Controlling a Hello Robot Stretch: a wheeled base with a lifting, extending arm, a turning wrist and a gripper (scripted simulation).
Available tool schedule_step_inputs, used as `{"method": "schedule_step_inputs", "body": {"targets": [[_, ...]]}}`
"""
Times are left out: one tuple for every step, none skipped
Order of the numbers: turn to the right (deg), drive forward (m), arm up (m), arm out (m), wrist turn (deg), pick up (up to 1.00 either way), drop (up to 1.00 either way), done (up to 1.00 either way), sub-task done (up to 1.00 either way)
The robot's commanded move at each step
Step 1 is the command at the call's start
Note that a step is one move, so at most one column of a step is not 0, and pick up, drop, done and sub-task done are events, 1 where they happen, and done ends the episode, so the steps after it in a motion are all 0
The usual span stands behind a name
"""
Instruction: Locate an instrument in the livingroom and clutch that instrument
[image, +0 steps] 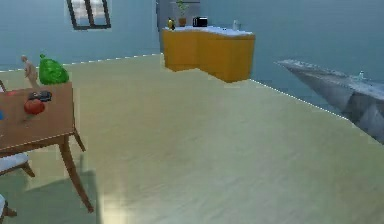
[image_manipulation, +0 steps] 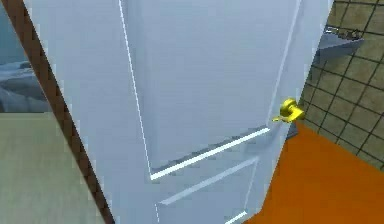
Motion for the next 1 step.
{"method": "schedule_step_inputs", "body": {"targets": [[0.0,1.0,0.0,0.0,0.0,0.0,0.0,0.0,0.0]]}}
